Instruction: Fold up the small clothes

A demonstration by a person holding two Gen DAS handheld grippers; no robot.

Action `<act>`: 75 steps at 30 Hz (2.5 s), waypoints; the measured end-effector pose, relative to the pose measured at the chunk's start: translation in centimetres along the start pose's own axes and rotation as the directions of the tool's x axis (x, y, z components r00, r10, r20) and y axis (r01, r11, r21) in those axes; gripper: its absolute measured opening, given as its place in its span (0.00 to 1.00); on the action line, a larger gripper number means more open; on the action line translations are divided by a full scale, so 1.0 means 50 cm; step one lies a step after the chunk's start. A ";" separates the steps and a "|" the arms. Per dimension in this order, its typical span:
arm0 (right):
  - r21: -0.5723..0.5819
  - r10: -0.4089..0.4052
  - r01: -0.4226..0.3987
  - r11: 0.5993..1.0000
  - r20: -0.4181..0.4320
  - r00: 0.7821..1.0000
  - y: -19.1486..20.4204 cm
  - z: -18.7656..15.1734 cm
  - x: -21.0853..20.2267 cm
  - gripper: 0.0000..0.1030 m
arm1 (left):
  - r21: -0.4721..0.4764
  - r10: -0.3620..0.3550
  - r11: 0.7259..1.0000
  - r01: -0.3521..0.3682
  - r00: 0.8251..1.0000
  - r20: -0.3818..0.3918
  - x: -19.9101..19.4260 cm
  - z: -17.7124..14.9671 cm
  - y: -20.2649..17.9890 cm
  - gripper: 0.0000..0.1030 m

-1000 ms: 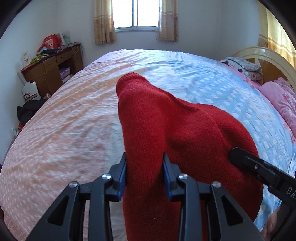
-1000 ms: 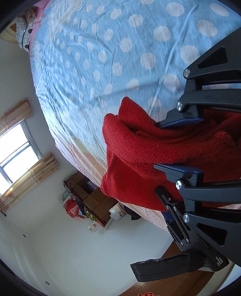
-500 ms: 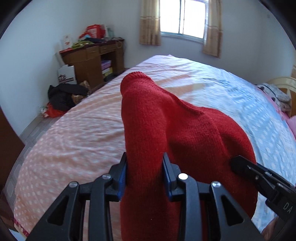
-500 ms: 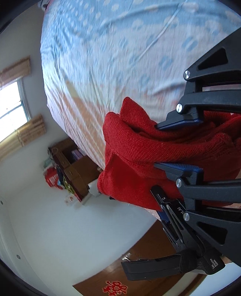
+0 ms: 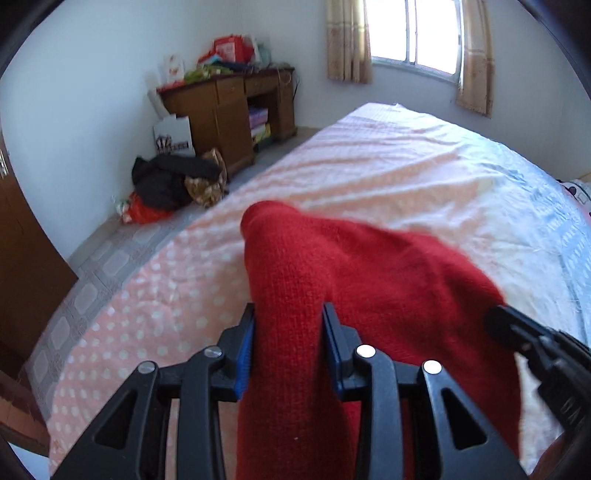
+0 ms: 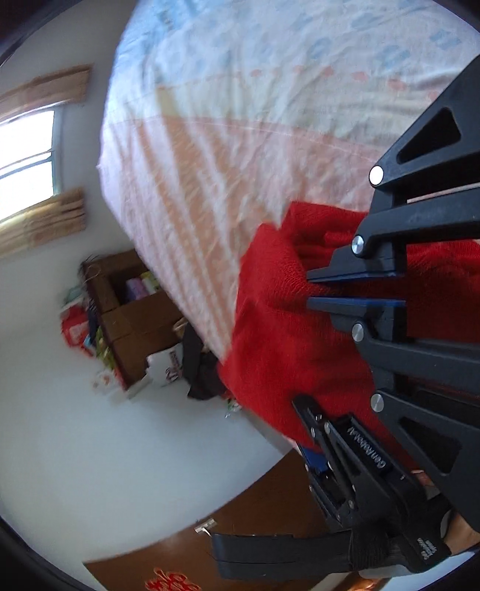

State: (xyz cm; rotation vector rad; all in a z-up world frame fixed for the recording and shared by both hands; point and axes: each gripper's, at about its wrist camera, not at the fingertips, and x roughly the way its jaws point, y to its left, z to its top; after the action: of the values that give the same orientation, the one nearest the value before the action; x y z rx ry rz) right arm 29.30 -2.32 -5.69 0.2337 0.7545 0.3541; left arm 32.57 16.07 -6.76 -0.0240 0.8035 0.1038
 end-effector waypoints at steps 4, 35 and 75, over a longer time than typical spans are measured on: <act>0.199 0.063 -0.063 0.978 0.003 0.998 -0.096 -0.030 -0.009 0.56 | 0.035 0.015 0.999 -0.016 1.000 0.026 -0.002 -0.021 0.014 0.47; -0.205 -0.125 0.117 0.972 -0.029 0.992 0.003 0.024 0.141 0.33 | -0.002 -0.001 1.000 0.001 0.999 0.046 0.033 -0.013 0.003 0.54; -0.025 -0.197 0.196 0.980 -0.022 0.980 -0.007 -0.255 -0.130 0.76 | -0.004 0.045 0.999 -0.045 0.998 -0.037 -0.170 -0.227 0.009 0.71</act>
State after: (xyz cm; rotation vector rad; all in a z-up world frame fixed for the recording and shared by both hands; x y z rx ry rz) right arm 16.04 -4.19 -10.78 0.1318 0.7902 0.1782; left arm 18.52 15.10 -8.54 -0.0123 0.8411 0.1481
